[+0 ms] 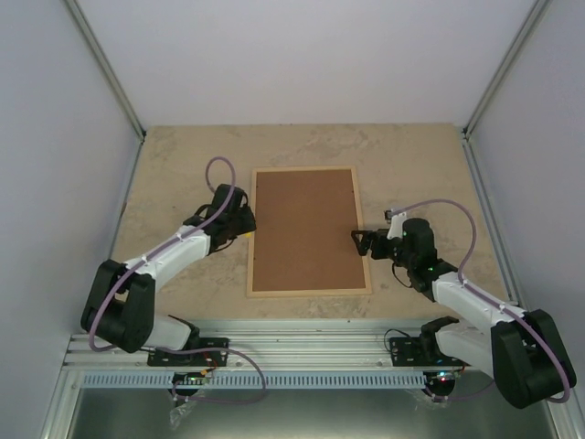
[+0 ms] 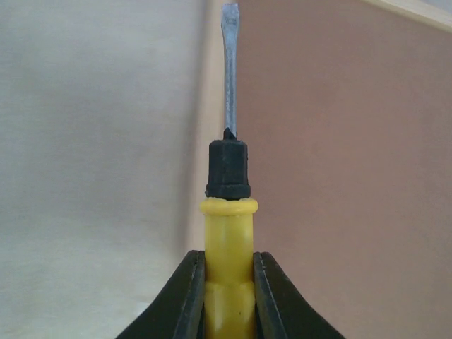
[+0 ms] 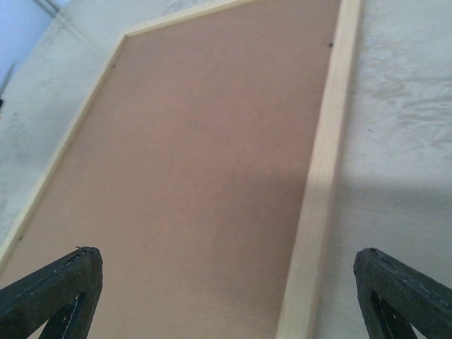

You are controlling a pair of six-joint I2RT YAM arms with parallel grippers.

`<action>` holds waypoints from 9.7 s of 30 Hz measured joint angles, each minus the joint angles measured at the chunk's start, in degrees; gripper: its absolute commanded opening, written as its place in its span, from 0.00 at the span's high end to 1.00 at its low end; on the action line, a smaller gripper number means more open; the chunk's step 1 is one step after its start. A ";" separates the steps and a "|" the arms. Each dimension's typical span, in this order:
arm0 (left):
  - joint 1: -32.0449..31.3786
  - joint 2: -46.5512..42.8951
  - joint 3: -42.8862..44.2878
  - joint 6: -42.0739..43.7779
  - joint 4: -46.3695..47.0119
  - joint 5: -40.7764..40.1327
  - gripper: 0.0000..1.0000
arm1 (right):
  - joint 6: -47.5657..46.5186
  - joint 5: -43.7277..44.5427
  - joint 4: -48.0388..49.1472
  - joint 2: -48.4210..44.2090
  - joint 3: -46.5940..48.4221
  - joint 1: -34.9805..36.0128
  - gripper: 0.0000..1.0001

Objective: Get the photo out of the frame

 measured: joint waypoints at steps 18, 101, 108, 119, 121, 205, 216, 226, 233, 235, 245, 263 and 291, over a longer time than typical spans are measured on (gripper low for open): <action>-17.40 0.70 6.64 13.27 3.78 10.84 1.00 | 6.08 -18.18 4.70 1.16 2.69 0.02 0.05; -28.81 3.21 -10.84 12.31 50.86 15.34 0.75 | 54.82 -21.44 44.15 15.54 -1.25 6.38 1.00; -28.81 3.96 -10.84 12.44 52.37 16.65 0.96 | 56.04 -20.41 44.26 15.41 -1.40 6.75 0.99; -29.14 4.17 -10.36 12.13 50.45 13.99 1.00 | 52.68 -20.50 41.05 15.43 -0.26 6.64 0.70; -29.14 3.87 -9.64 12.61 48.28 11.85 1.00 | 49.51 -20.96 37.22 15.43 1.92 6.23 0.65; -12.85 32.37 25.59 47.28 7.89 10.62 1.00 | -10.95 -1.22 -13.77 43.41 35.08 3.69 0.93; -12.50 33.11 26.99 49.27 6.47 11.45 1.00 | -10.95 -1.22 -13.77 43.43 35.10 3.72 0.93; -12.41 33.16 27.17 49.46 6.14 11.74 1.00 | -10.95 -1.18 -13.77 43.50 35.10 3.76 0.93; -12.39 33.16 27.08 49.44 6.12 11.69 1.00 | -10.95 -1.16 -13.64 43.50 35.12 3.80 0.93; -12.37 33.16 27.08 49.44 6.08 11.67 1.00 | -10.95 -1.16 -13.64 43.52 35.12 3.80 0.93; -12.22 32.65 26.53 49.62 5.86 12.39 1.00 | -10.95 -1.16 -13.46 43.58 35.12 4.02 0.93; -12.50 32.35 26.12 49.83 5.31 11.45 1.00 | -10.95 -1.20 -13.05 43.76 35.17 4.24 0.94; -12.37 32.35 26.80 50.05 4.20 9.27 1.00 | -10.95 -1.18 -12.55 43.93 35.19 4.48 0.94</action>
